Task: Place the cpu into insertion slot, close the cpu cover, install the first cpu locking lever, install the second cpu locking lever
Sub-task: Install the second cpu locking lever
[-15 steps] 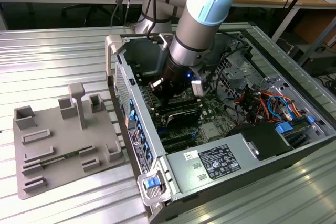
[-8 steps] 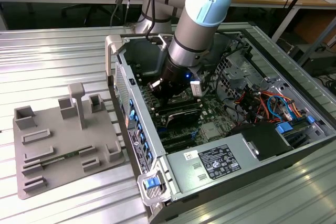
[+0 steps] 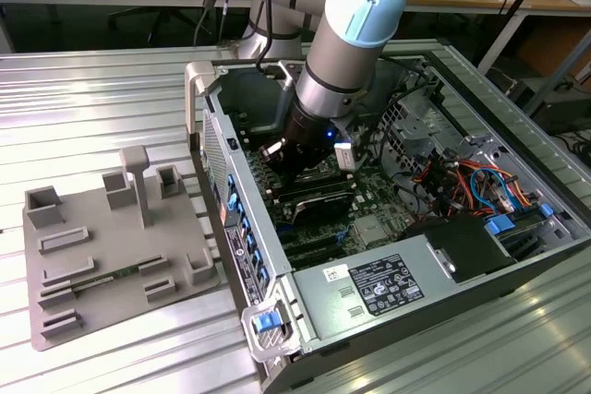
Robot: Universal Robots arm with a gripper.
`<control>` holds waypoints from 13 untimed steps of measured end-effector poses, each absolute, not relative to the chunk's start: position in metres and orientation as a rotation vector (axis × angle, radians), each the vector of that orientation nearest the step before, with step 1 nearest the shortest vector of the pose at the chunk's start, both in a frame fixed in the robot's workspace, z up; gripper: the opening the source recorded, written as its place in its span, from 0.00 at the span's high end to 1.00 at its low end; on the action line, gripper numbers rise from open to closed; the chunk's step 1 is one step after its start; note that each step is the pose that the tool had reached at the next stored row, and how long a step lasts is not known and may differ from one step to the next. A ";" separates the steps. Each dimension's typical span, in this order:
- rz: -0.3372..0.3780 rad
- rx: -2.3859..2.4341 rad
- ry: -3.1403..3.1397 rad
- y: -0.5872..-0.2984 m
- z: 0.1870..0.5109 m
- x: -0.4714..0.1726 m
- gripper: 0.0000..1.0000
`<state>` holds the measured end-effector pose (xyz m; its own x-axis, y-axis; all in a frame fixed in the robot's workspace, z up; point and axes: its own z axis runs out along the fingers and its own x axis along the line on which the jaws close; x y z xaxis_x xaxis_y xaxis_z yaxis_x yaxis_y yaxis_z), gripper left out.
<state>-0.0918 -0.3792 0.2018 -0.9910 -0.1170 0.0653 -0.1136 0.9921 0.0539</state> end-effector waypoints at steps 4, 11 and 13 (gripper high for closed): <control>-0.066 0.177 -3.066 -0.379 0.205 -0.092 0.89; -0.076 0.178 -3.065 -0.379 0.200 -0.092 0.89; -0.078 0.178 -3.066 -0.378 0.200 -0.092 0.89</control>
